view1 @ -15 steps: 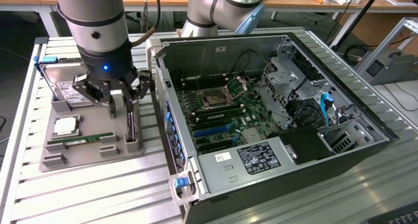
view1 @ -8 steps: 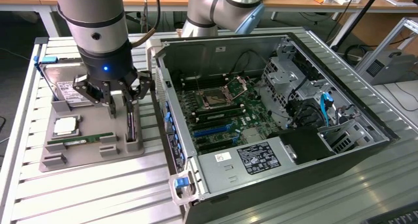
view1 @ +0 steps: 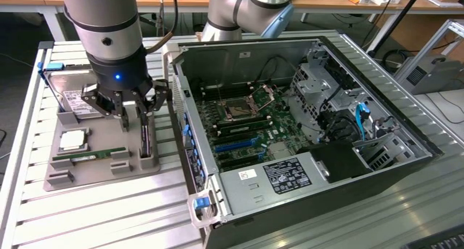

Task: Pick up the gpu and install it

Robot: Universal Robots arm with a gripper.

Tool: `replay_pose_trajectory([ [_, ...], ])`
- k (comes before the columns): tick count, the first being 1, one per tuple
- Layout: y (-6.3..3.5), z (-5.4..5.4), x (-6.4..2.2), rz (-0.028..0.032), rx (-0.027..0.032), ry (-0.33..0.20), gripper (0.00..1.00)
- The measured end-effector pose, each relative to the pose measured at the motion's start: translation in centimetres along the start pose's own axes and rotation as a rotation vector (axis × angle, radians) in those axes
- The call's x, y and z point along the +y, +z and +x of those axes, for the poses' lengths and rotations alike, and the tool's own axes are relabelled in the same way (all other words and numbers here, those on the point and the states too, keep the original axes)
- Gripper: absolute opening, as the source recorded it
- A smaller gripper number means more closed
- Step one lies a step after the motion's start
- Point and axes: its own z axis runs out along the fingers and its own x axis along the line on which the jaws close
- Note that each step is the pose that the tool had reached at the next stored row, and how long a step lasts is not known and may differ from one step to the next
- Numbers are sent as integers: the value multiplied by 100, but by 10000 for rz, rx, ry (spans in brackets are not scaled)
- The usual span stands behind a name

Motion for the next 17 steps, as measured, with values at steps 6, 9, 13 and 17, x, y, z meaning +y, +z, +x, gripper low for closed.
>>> replay_pose_trajectory([
  [6,12,0,0,0,0,0,42],
  [9,17,0,-1,0,0,0,42],
  [13,24,0,-1,1,1,0,42],
  [17,32,-2,-1,-1,0,1,42],
])
